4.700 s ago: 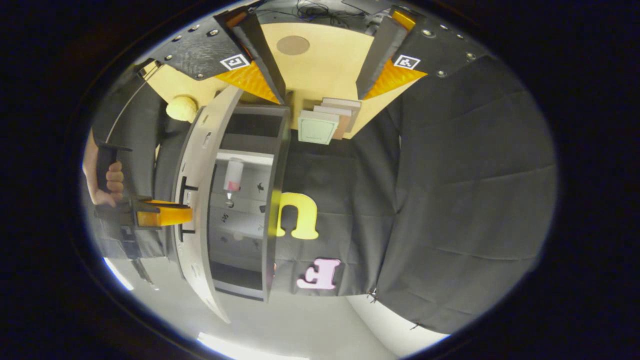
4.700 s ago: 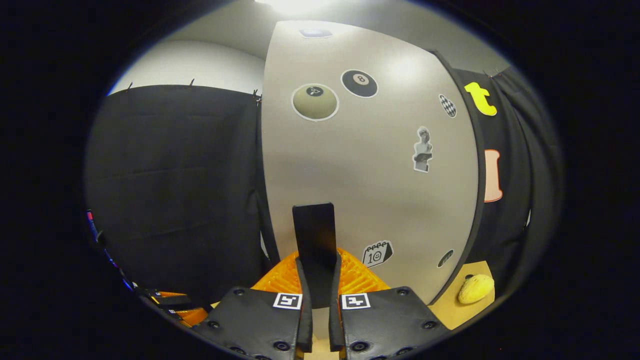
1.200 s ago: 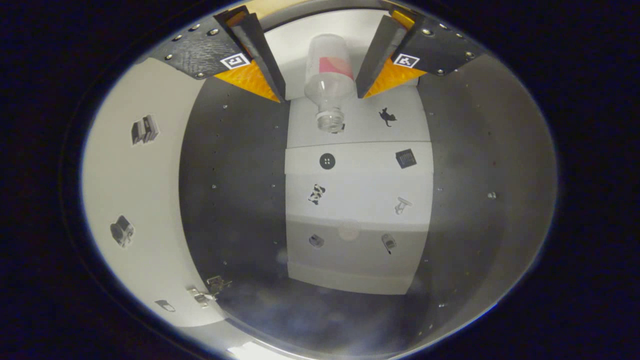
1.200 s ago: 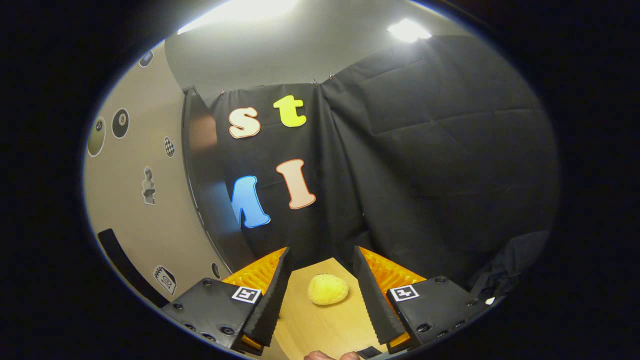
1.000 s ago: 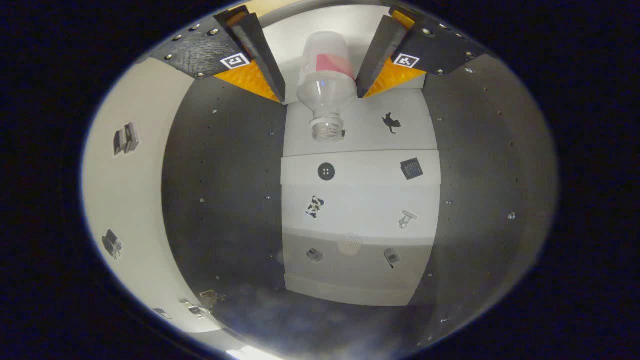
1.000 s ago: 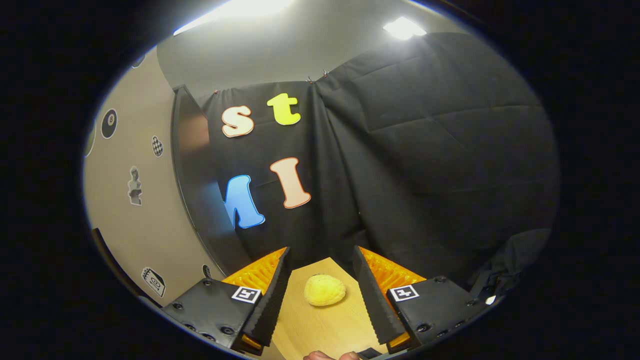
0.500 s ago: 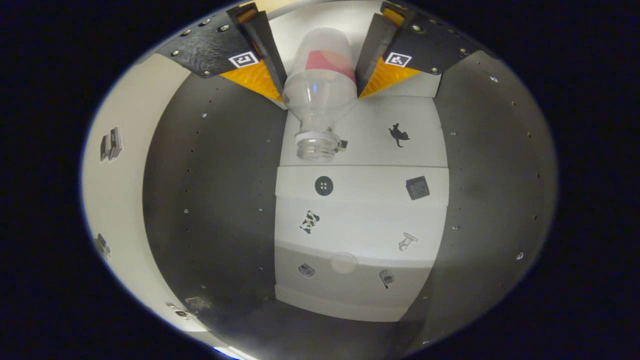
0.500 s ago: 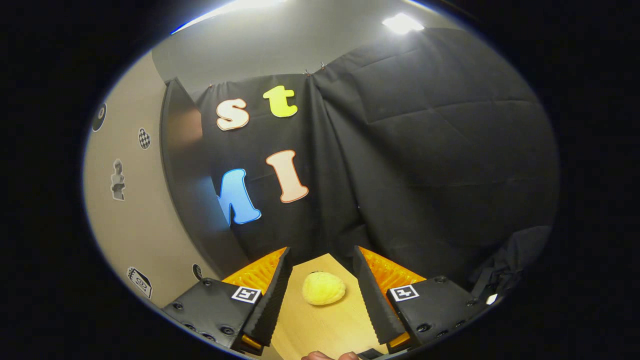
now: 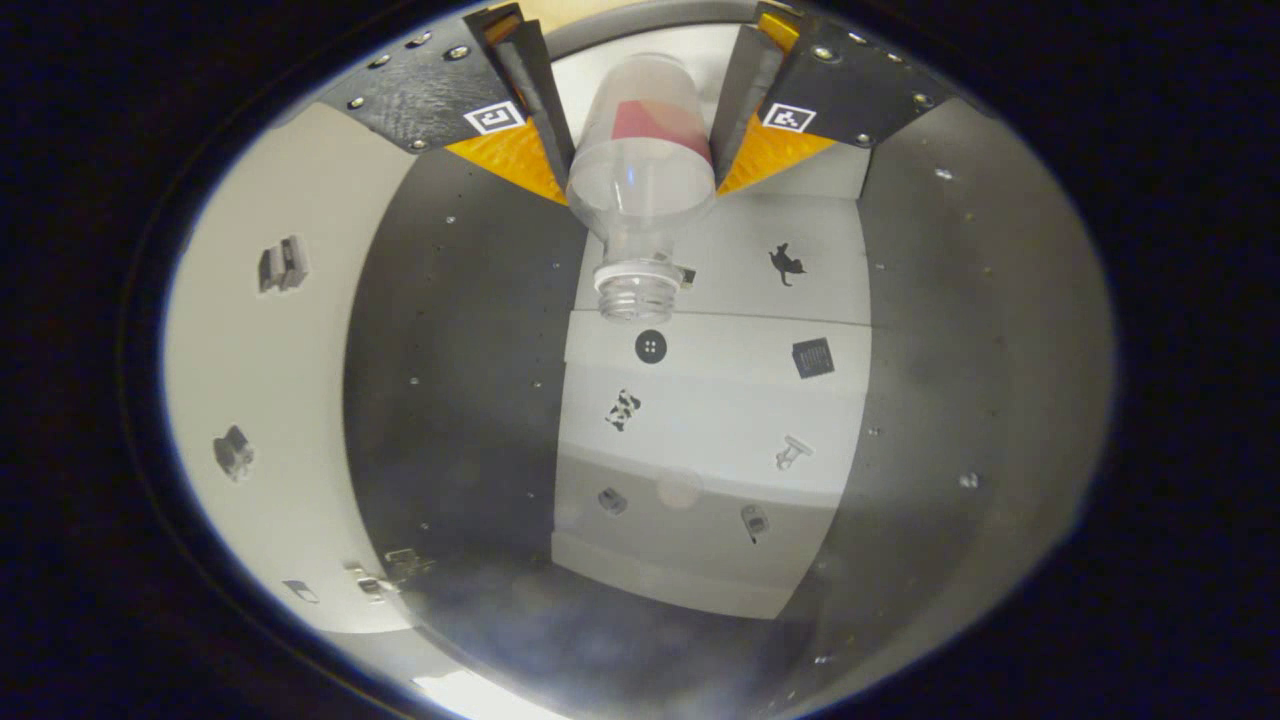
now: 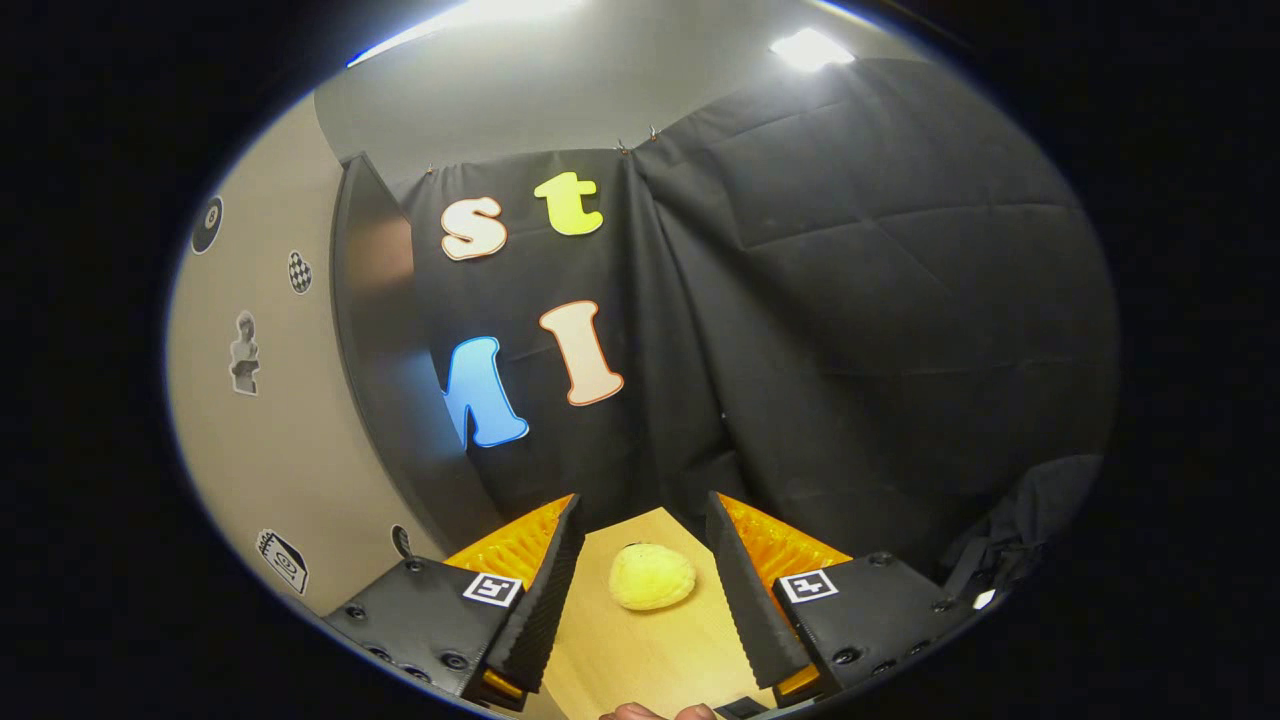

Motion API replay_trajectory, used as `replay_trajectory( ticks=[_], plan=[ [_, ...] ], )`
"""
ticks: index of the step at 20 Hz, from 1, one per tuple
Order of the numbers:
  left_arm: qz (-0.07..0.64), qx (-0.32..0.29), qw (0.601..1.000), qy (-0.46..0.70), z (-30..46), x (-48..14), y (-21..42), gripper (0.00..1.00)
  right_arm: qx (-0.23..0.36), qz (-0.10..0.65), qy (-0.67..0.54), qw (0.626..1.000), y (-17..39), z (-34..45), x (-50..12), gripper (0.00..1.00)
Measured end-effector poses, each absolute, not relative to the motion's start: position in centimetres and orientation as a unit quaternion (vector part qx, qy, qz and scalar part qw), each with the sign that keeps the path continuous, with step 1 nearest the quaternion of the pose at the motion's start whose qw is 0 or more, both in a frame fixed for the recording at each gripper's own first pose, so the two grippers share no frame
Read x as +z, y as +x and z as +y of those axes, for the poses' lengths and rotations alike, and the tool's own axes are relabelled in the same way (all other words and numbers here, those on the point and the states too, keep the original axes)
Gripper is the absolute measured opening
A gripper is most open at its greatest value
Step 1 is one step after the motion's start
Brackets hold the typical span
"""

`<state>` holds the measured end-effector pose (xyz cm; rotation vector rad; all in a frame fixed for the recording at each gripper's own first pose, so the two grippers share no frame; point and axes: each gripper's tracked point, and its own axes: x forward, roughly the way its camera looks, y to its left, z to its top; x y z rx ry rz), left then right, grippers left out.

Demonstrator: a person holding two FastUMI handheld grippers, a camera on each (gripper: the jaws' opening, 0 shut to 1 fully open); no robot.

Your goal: Open the cabinet door with the right hand, grasp the bottle in the cabinet with the left hand and place it on the coaster, then close the cabinet door with the right hand.

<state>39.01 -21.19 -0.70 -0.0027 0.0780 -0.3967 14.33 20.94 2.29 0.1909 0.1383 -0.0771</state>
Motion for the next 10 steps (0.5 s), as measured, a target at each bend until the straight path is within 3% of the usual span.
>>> replay_trajectory(
  ticks=[5, 10],
  plan=[
    [-0.03, -0.205, 0.978, 0.035, -17.7, 2.2, 30.1, 0.69, -0.006, 0.08, 0.083, 0.993, 13.3, 21.8, 2.1, 0.78],
    [-0.044, -0.184, 0.982, 0.032, -12.5, 0.4, 21.7, 0.68, 0.005, 0.074, 0.076, 0.994, 12.8, 22.0, 2.2, 0.78]
  ],
)
